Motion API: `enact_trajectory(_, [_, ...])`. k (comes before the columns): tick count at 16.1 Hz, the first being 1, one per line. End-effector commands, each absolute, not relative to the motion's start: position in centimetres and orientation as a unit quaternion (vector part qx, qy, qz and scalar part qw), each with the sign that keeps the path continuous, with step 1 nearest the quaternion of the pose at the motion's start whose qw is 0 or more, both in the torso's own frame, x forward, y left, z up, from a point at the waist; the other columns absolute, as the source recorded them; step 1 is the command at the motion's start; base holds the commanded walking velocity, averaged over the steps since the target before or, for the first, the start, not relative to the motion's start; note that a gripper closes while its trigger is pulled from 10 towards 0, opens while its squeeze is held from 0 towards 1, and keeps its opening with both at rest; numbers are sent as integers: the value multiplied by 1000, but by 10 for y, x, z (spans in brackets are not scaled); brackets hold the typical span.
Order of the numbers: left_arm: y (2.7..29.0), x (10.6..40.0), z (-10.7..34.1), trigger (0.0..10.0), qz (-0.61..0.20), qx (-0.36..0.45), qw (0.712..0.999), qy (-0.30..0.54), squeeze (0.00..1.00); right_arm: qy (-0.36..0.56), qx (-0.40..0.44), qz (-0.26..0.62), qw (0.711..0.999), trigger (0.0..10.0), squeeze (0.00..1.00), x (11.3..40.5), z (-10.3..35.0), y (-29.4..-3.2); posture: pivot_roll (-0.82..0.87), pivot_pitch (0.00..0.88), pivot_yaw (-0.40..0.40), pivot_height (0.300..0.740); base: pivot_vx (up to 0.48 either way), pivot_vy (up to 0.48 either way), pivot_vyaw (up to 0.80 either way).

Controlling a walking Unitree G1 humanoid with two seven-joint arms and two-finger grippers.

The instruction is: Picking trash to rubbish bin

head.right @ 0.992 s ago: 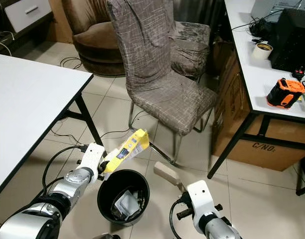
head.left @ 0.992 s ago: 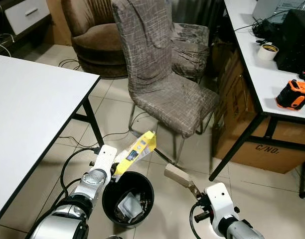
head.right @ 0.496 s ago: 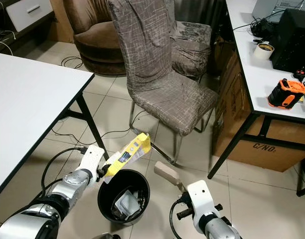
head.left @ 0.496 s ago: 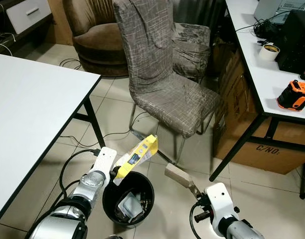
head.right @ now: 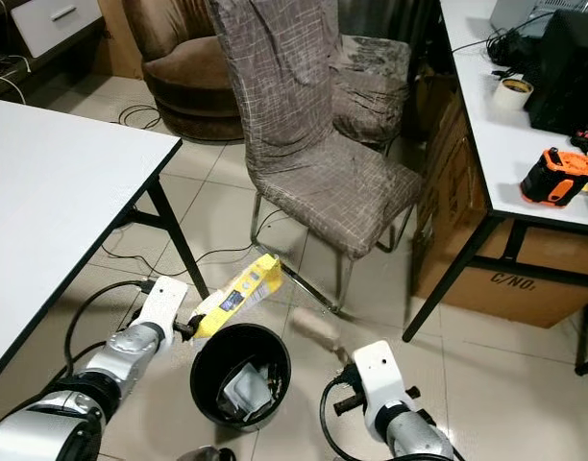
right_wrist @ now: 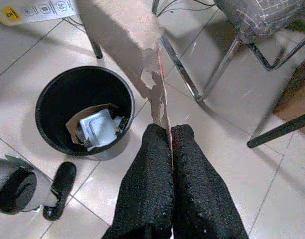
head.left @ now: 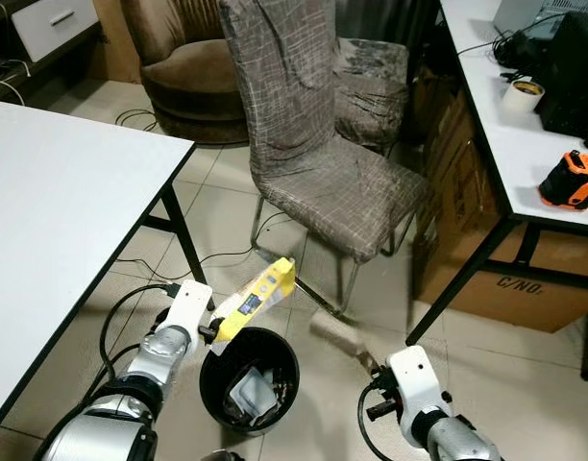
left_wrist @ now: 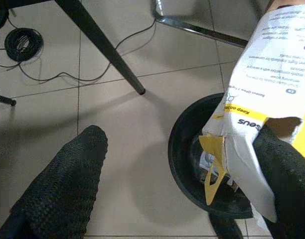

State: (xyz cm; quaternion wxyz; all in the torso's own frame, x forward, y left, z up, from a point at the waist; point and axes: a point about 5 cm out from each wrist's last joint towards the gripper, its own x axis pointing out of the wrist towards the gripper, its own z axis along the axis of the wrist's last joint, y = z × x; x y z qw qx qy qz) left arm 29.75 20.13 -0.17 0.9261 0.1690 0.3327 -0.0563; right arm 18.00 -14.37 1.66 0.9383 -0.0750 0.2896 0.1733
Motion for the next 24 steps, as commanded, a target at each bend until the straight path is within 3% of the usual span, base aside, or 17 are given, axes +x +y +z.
enact_trajectory(1, [201, 299, 0, 10000, -63, 171, 926, 330, 1000, 289, -79, 170, 939, 10000, 0, 180, 16, -144, -118, 83, 1, 740, 0, 0, 0])
enact_trajectory(7, [195, 293, -7, 10000, -81, 130, 924, 351, 1000, 286, -80, 178, 938, 10000, 0, 184, 14, -141, -103, 74, -5, 740, 0, 0, 0])
enact_trajectory(8, [193, 292, -8, 10000, -79, 96, 927, 354, 918, 285, -82, 179, 938, 10000, 0, 186, 15, -141, -103, 73, -5, 740, 0, 0, 0])
enact_trajectory(9, [194, 292, -8, 10000, -77, 85, 928, 354, 0, 283, -82, 180, 939, 10000, 0, 187, 15, -140, -99, 72, -6, 740, 0, 0, 0])
enact_trajectory(11, [196, 291, -8, 10000, -86, 96, 927, 353, 0, 265, -81, 180, 944, 10000, 0, 191, 19, -139, -93, 73, -5, 740, 0, 0, 0])
enact_trajectory(14, [207, 289, -7, 10000, -108, 201, 911, 344, 0, 188, -42, 191, 963, 10000, 0, 213, 40, -129, -84, 78, 0, 740, 0, 0, 0])
enact_trajectory(17, [217, 288, -4, 10000, -120, 247, 902, 335, 0, 125, -29, 250, 960, 10000, 0, 250, 56, -100, -37, 90, -6, 740, 0, 0, 0])
enact_trajectory(21, [209, 292, -1, 10000, -127, 236, 911, 314, 0, 122, -37, 281, 951, 10000, 0, 273, 54, -79, -30, 96, -8, 740, 0, 0, 0])
enact_trajectory(24, [197, 302, 9, 10000, -149, 227, 917, 291, 0, 125, -42, 339, 932, 10000, 0, 293, 48, -46, -1, 148, -3, 740, 0, 0, 0])
